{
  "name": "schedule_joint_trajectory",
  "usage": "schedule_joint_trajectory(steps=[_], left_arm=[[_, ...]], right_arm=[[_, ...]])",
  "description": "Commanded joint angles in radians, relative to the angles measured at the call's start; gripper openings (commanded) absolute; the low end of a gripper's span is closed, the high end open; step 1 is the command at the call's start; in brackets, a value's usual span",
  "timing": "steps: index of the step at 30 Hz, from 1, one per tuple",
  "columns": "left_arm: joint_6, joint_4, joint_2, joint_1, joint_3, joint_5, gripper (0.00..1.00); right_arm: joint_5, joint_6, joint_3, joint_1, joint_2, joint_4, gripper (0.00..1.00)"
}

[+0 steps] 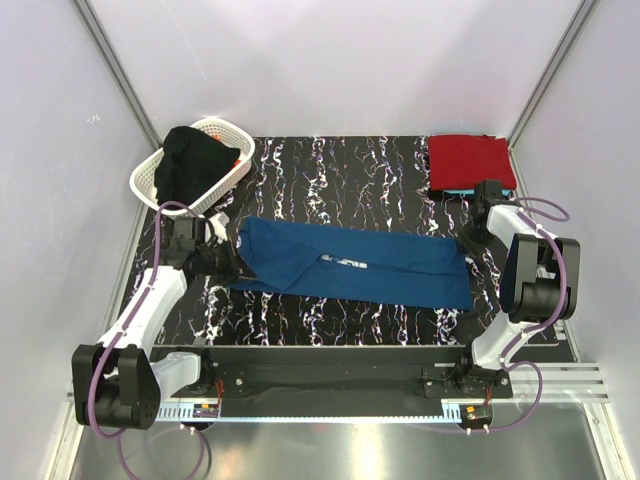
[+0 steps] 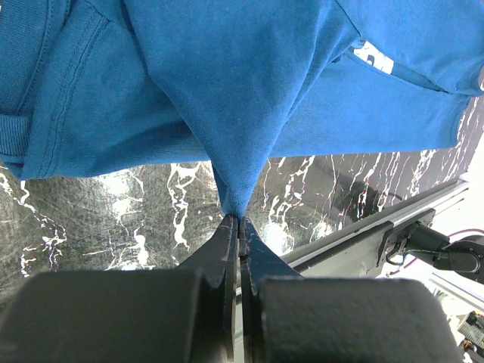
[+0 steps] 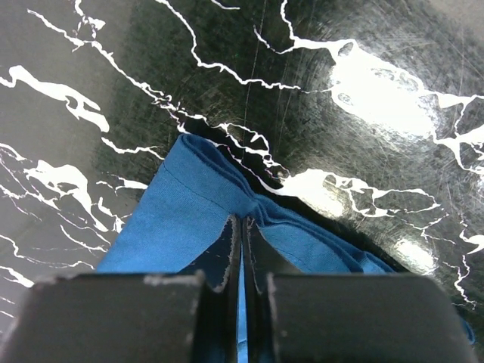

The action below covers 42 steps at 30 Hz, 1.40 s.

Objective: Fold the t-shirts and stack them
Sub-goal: Fold the tshirt

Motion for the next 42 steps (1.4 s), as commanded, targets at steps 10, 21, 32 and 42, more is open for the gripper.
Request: schedule_joint_trajectory(steps=[10,21,32,42], left_arm=[[0.018,0.038,-0.009,0.003,-0.010,0.026,0.00],[0.018,0.036,-0.010,0.004,-0.011,0.024,0.00],[0.017,0.036,-0.010,0.004,-0.013,0.015,0.00],[0.015,0.035,-0.009,0.004,-0.013,0.003,0.00]], right_arm=[[-0.035,-0.018,0.033,-0.006,-0.021,0.039,0.24],[-0.058,0.059,0.002,-0.006,-0.005,0.036,0.01],[0.052,-0.015,0.021,-0.006,-0.047,0.031,0.00],[0.023,-0.051,-0.013,-0.006,-0.089,0.120,0.00]])
